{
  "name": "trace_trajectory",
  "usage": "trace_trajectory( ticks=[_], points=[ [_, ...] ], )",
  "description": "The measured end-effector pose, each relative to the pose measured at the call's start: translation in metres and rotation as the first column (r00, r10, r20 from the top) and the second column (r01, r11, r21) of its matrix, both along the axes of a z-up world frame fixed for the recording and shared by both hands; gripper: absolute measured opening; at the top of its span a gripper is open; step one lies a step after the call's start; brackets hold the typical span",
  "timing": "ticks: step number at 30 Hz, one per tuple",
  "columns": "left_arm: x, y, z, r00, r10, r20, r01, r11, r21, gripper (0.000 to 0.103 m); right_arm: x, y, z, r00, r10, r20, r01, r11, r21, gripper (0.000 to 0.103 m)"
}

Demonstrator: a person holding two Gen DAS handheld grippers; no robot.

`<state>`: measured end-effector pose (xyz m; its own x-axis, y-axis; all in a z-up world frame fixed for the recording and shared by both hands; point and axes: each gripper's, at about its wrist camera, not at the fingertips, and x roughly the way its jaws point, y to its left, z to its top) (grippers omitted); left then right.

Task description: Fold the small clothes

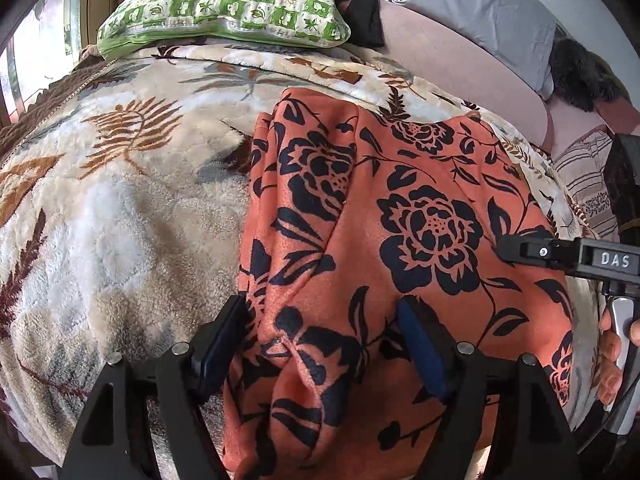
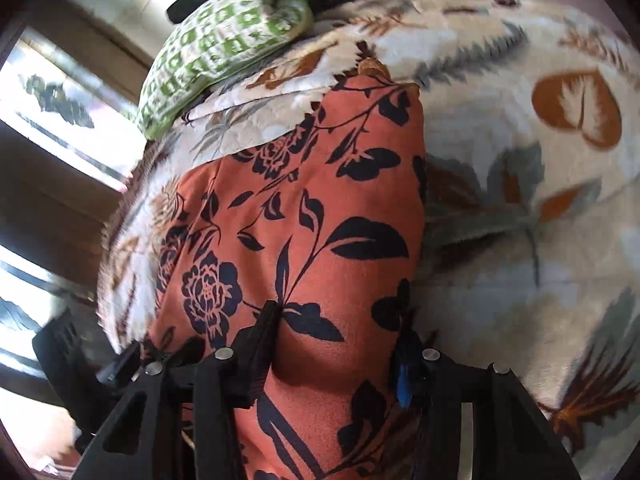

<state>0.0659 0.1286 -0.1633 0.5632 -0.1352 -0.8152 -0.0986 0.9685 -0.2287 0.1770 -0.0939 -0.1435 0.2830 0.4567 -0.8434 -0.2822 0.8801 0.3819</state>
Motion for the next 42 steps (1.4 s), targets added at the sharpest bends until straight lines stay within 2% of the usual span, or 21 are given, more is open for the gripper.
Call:
trace_trajectory(
  ticks=[2,4,7,10,12,14,15,16,18,20,22,23,26,28,30,34,37,39,40,41,42],
  points=[
    [0.0,0.001,0.0,1.0,-0.006,0.006,0.006,1.0,0.002,0.08,0.007,0.0,-0.019,0.999,-0.004,-0.042,0.003,0.999,-0.04,0.051],
    [-0.002,0.003,0.0,1.0,-0.006,0.009,0.006,1.0,-0.007,0.08,0.01,-0.014,-0.026,0.995,-0.06,-0.076,0.062,0.998,0.029,0.061],
    [-0.003,0.004,0.0,1.0,-0.006,0.011,0.006,1.0,-0.01,0.08,0.007,-0.028,-0.015,0.993,-0.077,-0.094,0.09,0.986,0.141,0.076],
    [-0.003,0.004,0.0,1.0,-0.006,0.013,0.006,1.0,-0.01,0.08,0.014,-0.055,-0.011,0.978,-0.17,-0.121,0.197,0.943,0.267,0.078],
    [-0.003,0.006,-0.001,1.0,-0.006,0.013,0.006,1.0,-0.012,0.081,0.027,-0.071,-0.021,0.951,-0.265,-0.161,0.304,0.898,0.318,0.09],
    [-0.002,0.006,-0.002,1.0,-0.005,0.011,0.005,1.0,-0.015,0.082,0.042,-0.074,-0.046,0.925,-0.26,-0.279,0.347,0.877,0.333,0.086],
    [-0.003,0.007,-0.002,1.0,-0.004,0.012,0.005,1.0,-0.015,0.082,0.045,-0.067,-0.05,0.93,-0.228,-0.288,0.321,0.886,0.334,0.079],
    [-0.003,0.008,-0.002,1.0,-0.002,0.01,0.002,1.0,-0.017,0.082,0.043,-0.054,-0.041,0.955,-0.179,-0.237,0.249,0.917,0.31,0.049],
    [-0.002,0.009,-0.003,1.0,0.004,0.005,-0.004,1.0,-0.025,0.083,0.033,-0.023,-0.016,0.987,-0.121,-0.101,0.136,0.978,0.158,0.048],
    [-0.002,0.01,-0.003,1.0,0.006,0.003,-0.006,0.999,-0.037,0.083,0.028,-0.008,-0.006,0.996,-0.082,-0.036,0.084,0.995,0.057,0.048],
    [-0.003,0.013,0.003,1.0,0.007,-0.002,-0.007,0.998,-0.062,0.081,0.029,-0.009,-0.009,0.995,-0.086,-0.059,0.088,0.996,0.031,0.057],
    [-0.005,0.017,0.01,1.0,0.011,-0.001,-0.011,0.996,-0.084,0.081,0.027,-0.012,-0.01,0.992,-0.109,-0.061,0.111,0.994,0.02,0.066],
    [-0.014,0.039,0.037,0.995,0.045,0.084,-0.027,0.979,-0.204,0.081,0.007,-0.03,0.012,0.987,-0.15,0.054,0.15,0.989,0.014,0.069],
    [-0.007,0.053,0.049,0.993,0.06,0.105,-0.034,0.97,-0.242,0.081,-0.008,-0.036,0.031,0.982,-0.16,0.102,0.151,0.984,0.096,0.075],
    [0.014,0.063,0.051,0.996,0.05,0.076,-0.029,0.966,-0.257,0.081,-0.024,-0.026,0.041,0.988,-0.122,0.095,0.104,0.977,0.184,0.078],
    [0.063,0.074,0.045,1.0,0.018,0.013,-0.013,0.948,-0.319,0.081,-0.056,0.014,0.033,0.997,-0.017,0.069,0.001,0.974,0.228,0.078],
    [0.095,0.067,0.041,1.0,-0.024,-0.019,0.017,0.945,-0.326,0.073,-0.071,0.038,0.008,0.999,0.029,0.043,-0.036,0.982,0.186,0.078],
    [0.114,0.065,0.03,0.996,-0.024,-0.081,-0.002,0.952,-0.307,0.041,-0.08,0.038,-0.001,0.998,0.04,0.049,-0.047,0.985,0.164,0.079],
    [0.123,0.065,0.02,0.992,-0.006,-0.127,-0.026,0.969,-0.247,0.011,-0.081,0.038,-0.002,0.997,0.042,0.064,-0.052,0.985,0.162,0.079],
    [0.128,0.068,0.007,0.987,0.022,-0.162,-0.057,0.975,-0.216,0.011,-0.081,0.038,-0.002,0.997,0.047,0.064,-0.057,0.985,0.162,0.08],
    [0.128,0.074,-0.005,0.982,0.041,-0.182,-0.087,0.963,-0.257,0.012,-0.08,0.036,-0.004,0.997,0.055,0.059,-0.064,0.984,0.167,0.08]
  ],
)
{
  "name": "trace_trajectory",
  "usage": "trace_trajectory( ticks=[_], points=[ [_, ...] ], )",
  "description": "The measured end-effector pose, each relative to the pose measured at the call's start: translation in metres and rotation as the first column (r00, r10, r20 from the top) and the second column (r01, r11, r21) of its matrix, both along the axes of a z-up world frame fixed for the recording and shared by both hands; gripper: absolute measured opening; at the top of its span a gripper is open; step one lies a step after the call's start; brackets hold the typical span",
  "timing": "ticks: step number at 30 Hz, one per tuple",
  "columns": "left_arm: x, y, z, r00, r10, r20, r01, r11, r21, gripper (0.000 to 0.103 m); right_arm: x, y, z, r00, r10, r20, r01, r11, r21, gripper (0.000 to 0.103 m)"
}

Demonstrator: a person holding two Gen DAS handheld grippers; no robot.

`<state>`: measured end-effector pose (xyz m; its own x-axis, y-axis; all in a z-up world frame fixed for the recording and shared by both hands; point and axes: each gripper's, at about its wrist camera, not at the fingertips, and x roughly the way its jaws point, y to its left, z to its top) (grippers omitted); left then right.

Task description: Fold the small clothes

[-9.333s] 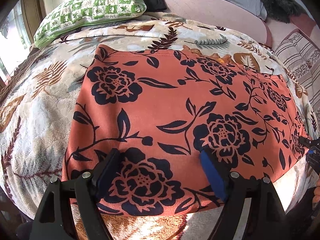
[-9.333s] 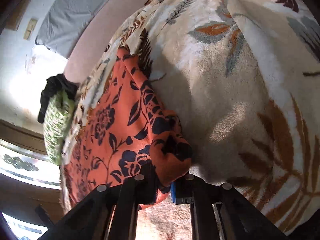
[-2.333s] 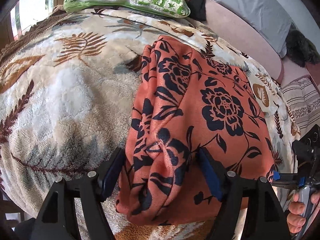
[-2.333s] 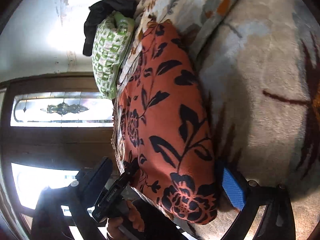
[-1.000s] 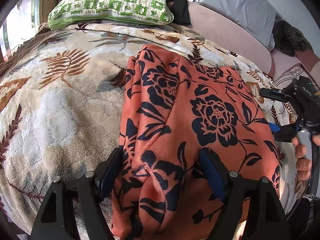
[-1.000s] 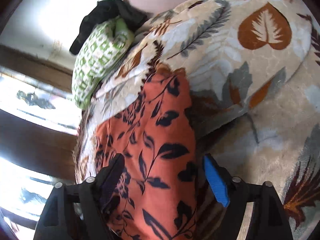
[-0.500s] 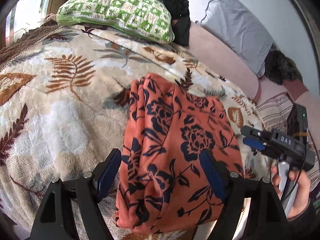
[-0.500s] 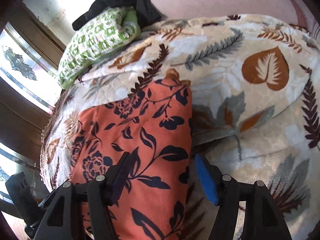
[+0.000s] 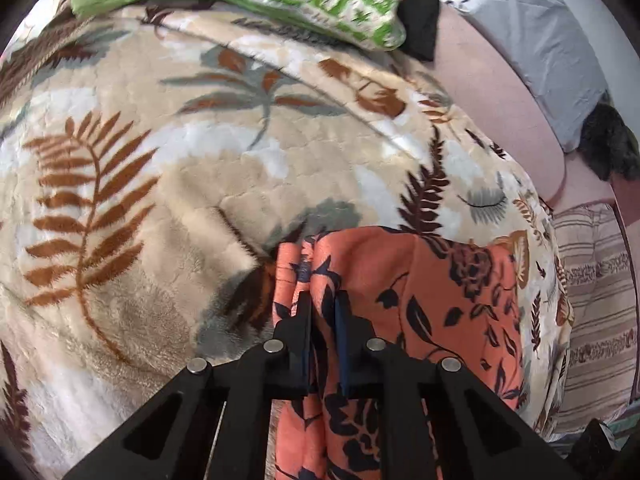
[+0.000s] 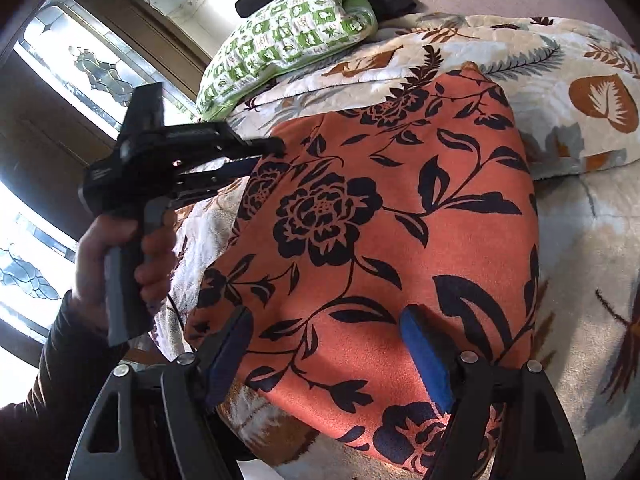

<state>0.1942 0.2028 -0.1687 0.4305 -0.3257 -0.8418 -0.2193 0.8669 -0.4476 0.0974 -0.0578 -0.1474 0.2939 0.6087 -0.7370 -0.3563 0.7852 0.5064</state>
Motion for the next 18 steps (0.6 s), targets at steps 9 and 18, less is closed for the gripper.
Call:
trace_trajectory(
  ticks=[9,18],
  points=[
    [-0.031,-0.011,0.034,0.997,0.004,0.076,-0.012,0.994,0.107,0.03,0.004,-0.009,-0.007,1.0,0.005,-0.026,-0.003,0.997,0.073,0.085],
    [-0.117,-0.027,0.031,0.999,-0.026,0.037,0.023,0.997,0.079,0.01,0.006,-0.022,-0.01,0.997,-0.028,-0.078,0.041,0.985,0.167,0.087]
  ],
)
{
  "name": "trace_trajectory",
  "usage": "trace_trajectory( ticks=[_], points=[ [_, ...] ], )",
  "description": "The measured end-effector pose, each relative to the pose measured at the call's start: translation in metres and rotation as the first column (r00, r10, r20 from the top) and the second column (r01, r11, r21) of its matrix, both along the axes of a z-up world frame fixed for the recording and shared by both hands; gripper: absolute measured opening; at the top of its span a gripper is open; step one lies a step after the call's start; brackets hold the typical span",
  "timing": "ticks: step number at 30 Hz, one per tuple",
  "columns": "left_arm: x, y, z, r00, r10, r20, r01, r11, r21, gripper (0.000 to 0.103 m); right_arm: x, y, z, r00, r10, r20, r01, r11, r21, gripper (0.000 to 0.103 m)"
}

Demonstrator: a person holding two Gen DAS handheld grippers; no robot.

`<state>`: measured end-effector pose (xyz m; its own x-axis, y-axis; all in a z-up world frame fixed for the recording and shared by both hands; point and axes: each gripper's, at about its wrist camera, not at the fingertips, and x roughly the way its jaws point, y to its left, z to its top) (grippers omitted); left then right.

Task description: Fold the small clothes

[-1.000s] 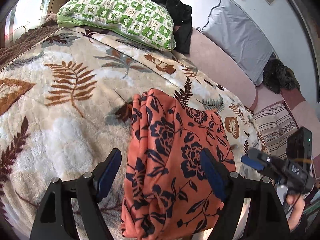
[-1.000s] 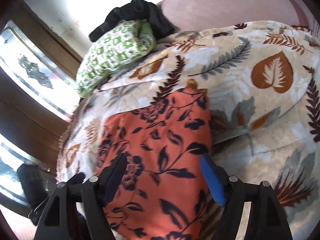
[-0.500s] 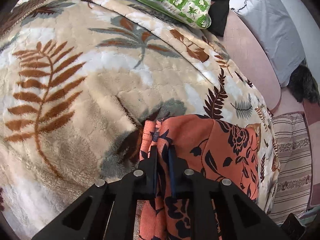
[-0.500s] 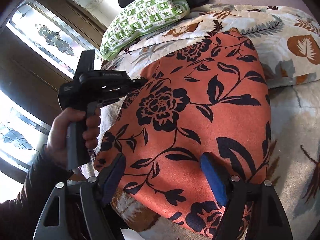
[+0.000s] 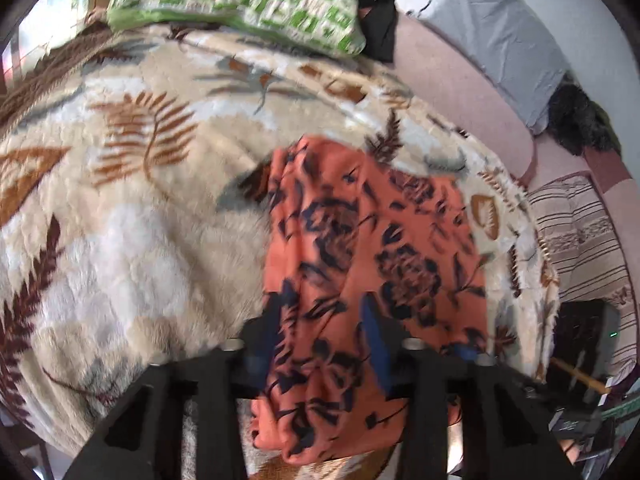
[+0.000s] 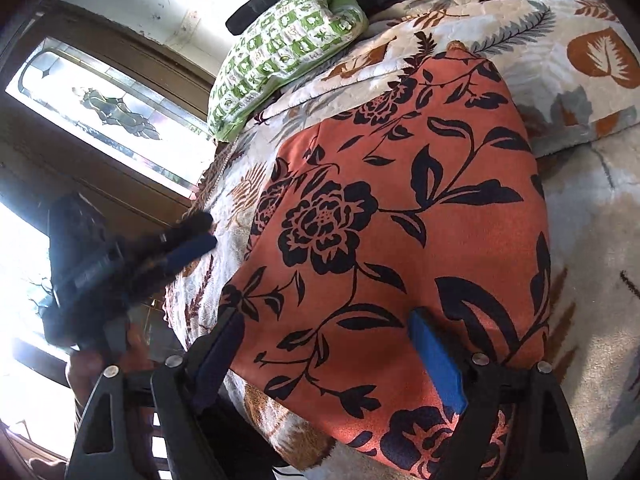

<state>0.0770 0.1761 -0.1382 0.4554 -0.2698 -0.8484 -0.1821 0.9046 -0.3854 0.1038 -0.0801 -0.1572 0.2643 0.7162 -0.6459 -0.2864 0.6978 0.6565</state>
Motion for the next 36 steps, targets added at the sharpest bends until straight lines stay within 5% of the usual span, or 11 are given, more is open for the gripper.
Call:
trace_trajectory(
  ticks=[2,7,9,11,12,14,15,23,25,27,36],
  points=[
    [-0.008,0.009,-0.024,0.998,0.062,-0.005,-0.062,0.996,-0.065,0.02,0.003,0.002,0.0,1.0,0.003,-0.005,-0.003,1.0,-0.001,0.087],
    [-0.02,-0.004,0.007,0.997,0.064,0.035,-0.064,0.998,-0.005,0.02,0.008,0.001,0.002,0.999,0.011,-0.034,-0.011,1.0,0.0,0.087],
    [-0.029,-0.011,0.022,0.996,0.036,0.075,-0.036,0.999,-0.005,0.032,0.01,-0.002,0.002,0.999,0.002,-0.053,-0.002,1.0,0.01,0.087],
    [-0.041,-0.016,0.029,0.992,0.044,0.121,-0.05,0.998,0.049,0.064,0.01,-0.004,0.001,0.998,-0.007,-0.06,0.008,1.0,0.024,0.088],
    [-0.043,-0.021,0.023,0.993,0.034,0.112,-0.047,0.992,0.117,0.064,0.01,-0.004,0.001,0.998,-0.007,-0.056,0.008,1.0,0.027,0.088],
    [-0.038,-0.025,-0.01,0.999,0.008,-0.034,-0.002,0.985,0.173,0.035,0.008,-0.005,0.0,0.999,-0.005,-0.047,0.006,1.0,0.03,0.088],
    [-0.041,-0.019,-0.02,0.998,0.027,-0.051,-0.021,0.995,0.101,0.035,0.008,-0.005,0.0,0.999,-0.004,-0.046,0.005,1.0,0.029,0.088],
    [-0.058,-0.021,-0.003,0.998,0.045,0.032,-0.048,0.995,0.083,0.047,0.009,-0.008,0.0,0.998,-0.01,-0.068,0.012,0.999,0.029,0.088],
    [-0.056,-0.022,-0.017,1.0,0.021,-0.016,-0.019,0.992,0.125,0.031,0.008,-0.006,0.0,0.998,-0.01,-0.06,0.011,1.0,0.02,0.088],
    [-0.06,-0.016,-0.022,0.999,0.037,-0.021,-0.036,0.997,0.065,0.03,0.007,-0.004,0.0,0.998,-0.006,-0.057,0.007,1.0,0.015,0.088],
    [-0.071,-0.023,0.02,0.997,0.046,0.062,-0.055,0.987,0.151,0.046,0.008,-0.006,0.001,0.997,-0.009,-0.07,0.011,1.0,0.022,0.088]
  ],
)
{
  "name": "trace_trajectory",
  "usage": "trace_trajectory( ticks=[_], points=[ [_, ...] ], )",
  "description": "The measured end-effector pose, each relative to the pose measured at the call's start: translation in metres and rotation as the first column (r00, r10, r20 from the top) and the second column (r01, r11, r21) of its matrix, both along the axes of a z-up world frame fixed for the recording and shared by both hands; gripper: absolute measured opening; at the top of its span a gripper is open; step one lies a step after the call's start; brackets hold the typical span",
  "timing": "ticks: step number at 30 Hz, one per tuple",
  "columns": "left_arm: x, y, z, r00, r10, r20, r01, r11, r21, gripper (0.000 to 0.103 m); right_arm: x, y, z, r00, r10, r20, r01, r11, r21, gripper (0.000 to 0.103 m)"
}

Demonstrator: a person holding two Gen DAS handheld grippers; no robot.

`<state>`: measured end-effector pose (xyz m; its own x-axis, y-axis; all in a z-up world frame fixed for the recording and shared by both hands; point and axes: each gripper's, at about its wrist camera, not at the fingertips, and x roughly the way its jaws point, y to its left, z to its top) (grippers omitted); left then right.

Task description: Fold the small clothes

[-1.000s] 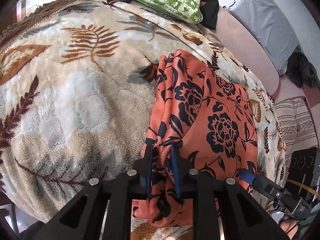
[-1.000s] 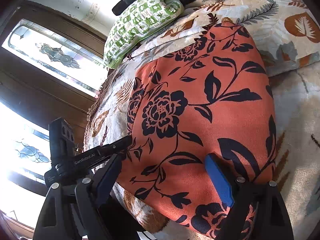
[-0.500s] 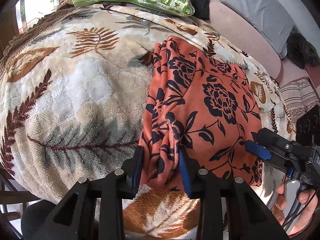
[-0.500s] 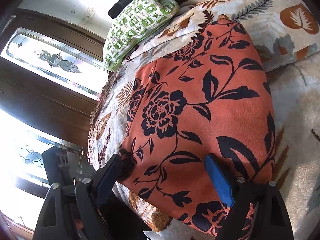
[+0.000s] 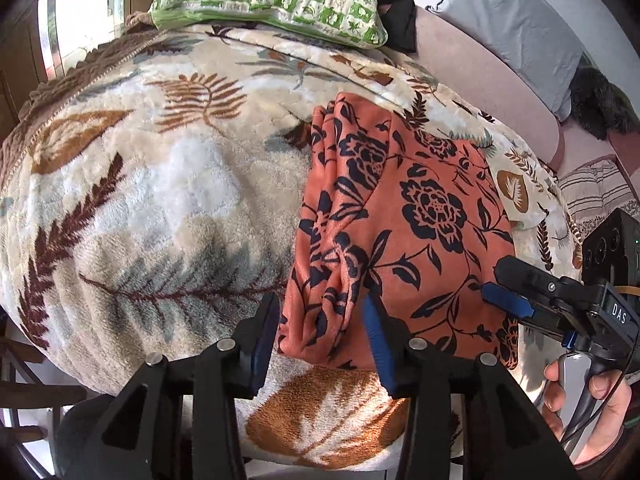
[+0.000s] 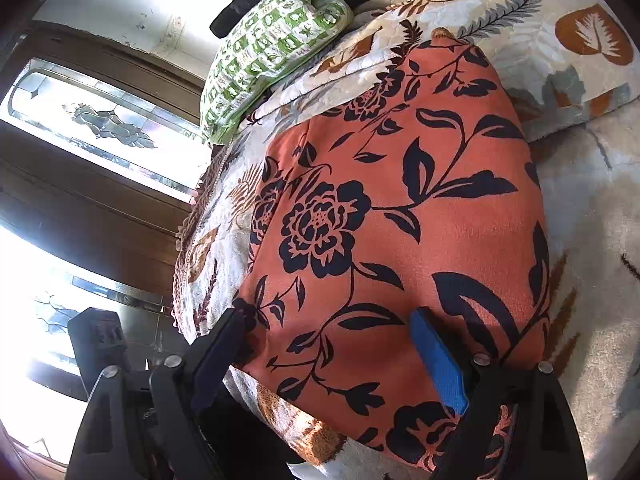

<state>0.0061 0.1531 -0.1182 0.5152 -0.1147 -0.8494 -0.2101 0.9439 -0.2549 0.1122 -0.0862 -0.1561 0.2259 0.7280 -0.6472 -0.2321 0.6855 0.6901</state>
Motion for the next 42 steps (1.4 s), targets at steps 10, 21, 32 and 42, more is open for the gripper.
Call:
trace_trajectory(
  ticks=[10,21,32,42],
  points=[
    [0.011,-0.009,0.025,0.999,-0.011,0.04,0.006,0.994,0.109,0.056,-0.001,-0.003,-0.001,1.0,-0.002,-0.004,0.002,1.0,0.027,0.088],
    [0.019,-0.015,0.026,0.999,-0.019,0.032,0.015,0.991,0.136,0.056,0.0,-0.007,-0.001,1.0,0.005,-0.014,-0.005,0.999,0.047,0.088],
    [0.043,0.003,-0.015,0.999,-0.014,-0.047,0.016,0.999,0.039,0.066,-0.001,-0.049,0.024,0.997,-0.069,0.041,0.065,0.993,0.098,0.088],
    [0.078,0.008,-0.042,0.999,-0.019,-0.051,0.019,1.0,-0.014,0.093,0.059,-0.074,-0.04,0.974,-0.121,-0.19,0.142,0.985,0.102,0.091]
  ],
)
